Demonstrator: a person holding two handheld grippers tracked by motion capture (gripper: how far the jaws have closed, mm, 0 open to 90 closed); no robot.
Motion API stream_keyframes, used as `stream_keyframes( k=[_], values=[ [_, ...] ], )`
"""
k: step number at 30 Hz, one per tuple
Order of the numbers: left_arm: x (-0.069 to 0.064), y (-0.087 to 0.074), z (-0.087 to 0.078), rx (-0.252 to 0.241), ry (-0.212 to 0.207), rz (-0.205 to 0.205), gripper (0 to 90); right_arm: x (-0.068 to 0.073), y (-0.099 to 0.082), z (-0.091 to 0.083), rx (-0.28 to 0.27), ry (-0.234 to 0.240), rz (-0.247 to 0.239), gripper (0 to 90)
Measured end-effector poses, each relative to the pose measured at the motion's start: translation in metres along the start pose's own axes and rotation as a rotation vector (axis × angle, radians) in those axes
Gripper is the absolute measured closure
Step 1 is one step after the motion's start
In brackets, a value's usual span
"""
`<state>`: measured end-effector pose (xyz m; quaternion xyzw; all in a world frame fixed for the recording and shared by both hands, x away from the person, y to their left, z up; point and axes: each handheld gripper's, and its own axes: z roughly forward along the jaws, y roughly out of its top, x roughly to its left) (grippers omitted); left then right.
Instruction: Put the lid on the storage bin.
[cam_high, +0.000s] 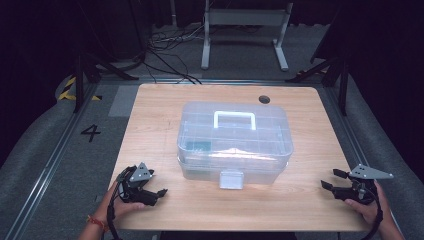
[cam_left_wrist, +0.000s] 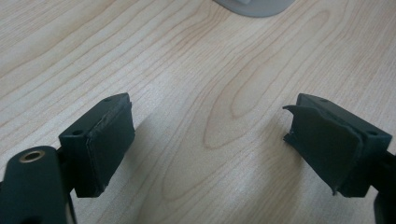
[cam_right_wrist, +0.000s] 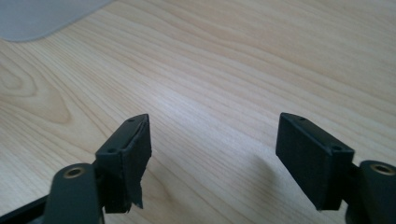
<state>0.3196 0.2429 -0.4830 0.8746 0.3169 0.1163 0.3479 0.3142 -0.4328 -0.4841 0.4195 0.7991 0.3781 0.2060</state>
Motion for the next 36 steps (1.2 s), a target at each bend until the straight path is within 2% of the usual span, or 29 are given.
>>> stream_keyframes(
  k=[2, 4, 5, 8, 25, 28, 32, 36],
  values=[
    [-0.0007, -0.0001, 0.0001, -0.003, 0.007, -0.005, 14.4, -0.0003, -0.0023, 0.0017, 0.024, -0.006, 0.002, 26.4],
    [-0.0023, 0.0004, 0.0006, -0.002, 0.020, -0.016, 14.2, -0.0006, -0.0022, 0.0020, 0.031, 0.011, 0.007, 26.2],
    [-0.0031, 0.0005, 0.0011, -0.004, 0.020, -0.025, 13.9, -0.0007, -0.0019, 0.0034, 0.044, 0.030, 0.000, 23.3],
    [-0.0037, 0.0006, 0.0013, -0.004, 0.026, -0.028, 13.7, -0.0009, -0.0011, 0.0046, 0.047, 0.041, -0.011, 22.3],
    [-0.0033, 0.0006, 0.0010, -0.004, 0.031, -0.021, 13.7, -0.0001, -0.0014, 0.0043, 0.049, 0.019, 0.008, 22.2],
    [-0.0032, 0.0006, 0.0014, -0.004, 0.019, -0.028, 13.6, -0.0001, -0.0014, 0.0043, 0.049, 0.018, 0.009, 22.2],
    [-0.0035, 0.0007, 0.0006, -0.002, 0.042, -0.019, 13.6, 0.0001, -0.0013, 0.0045, 0.048, 0.015, 0.012, 22.2],
    [-0.0040, 0.0009, 0.0006, 0.000, 0.046, -0.023, 13.6, 0.0007, -0.0011, 0.0047, 0.047, 0.010, 0.017, 22.2]
  ],
)
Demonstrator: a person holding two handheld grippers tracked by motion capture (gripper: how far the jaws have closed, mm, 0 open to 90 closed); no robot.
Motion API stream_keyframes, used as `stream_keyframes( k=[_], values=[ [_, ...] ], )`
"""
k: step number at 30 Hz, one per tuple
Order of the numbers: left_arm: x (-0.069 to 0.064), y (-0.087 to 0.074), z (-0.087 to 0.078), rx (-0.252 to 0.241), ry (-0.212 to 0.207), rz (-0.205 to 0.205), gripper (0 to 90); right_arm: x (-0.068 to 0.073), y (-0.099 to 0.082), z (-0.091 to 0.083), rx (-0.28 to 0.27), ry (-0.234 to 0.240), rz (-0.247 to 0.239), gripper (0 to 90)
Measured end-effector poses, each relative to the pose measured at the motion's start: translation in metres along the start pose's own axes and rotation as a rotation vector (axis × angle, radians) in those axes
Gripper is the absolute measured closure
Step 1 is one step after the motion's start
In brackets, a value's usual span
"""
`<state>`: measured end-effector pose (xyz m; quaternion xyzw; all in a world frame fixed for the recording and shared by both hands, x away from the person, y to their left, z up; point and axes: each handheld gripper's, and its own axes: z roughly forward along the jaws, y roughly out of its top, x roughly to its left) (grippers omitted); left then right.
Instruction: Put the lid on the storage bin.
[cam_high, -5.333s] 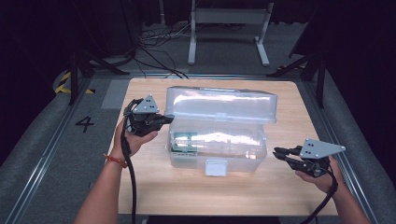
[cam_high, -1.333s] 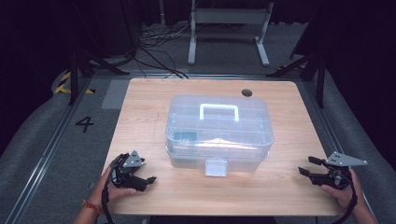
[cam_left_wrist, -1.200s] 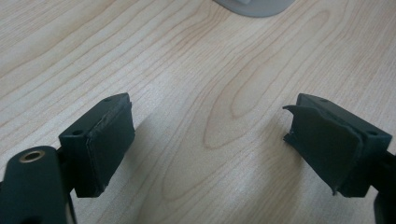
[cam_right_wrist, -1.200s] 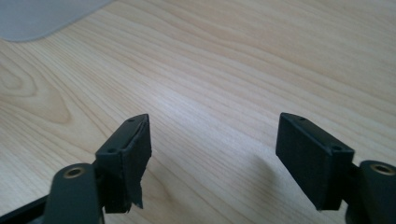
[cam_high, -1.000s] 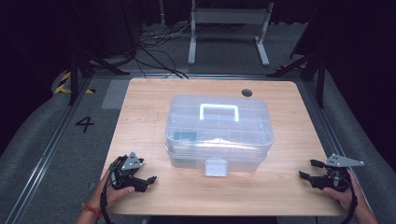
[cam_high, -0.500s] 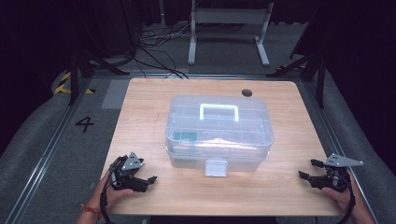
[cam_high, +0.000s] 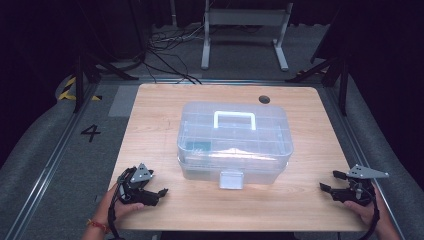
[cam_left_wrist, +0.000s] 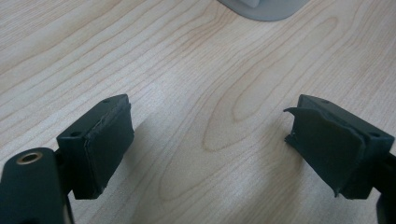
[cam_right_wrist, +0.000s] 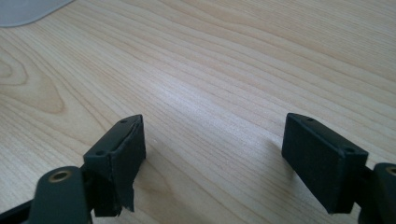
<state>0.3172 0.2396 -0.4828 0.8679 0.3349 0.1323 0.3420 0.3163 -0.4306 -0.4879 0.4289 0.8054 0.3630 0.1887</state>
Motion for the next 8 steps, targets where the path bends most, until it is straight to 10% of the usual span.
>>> stream_keyframes(
  k=[8],
  values=[
    [-0.0018, 0.0003, 0.0013, 0.000, -0.008, -0.027, 12.8, 0.0001, 0.0000, 0.0000, 0.000, -0.002, 0.001, 21.8]
  ],
)
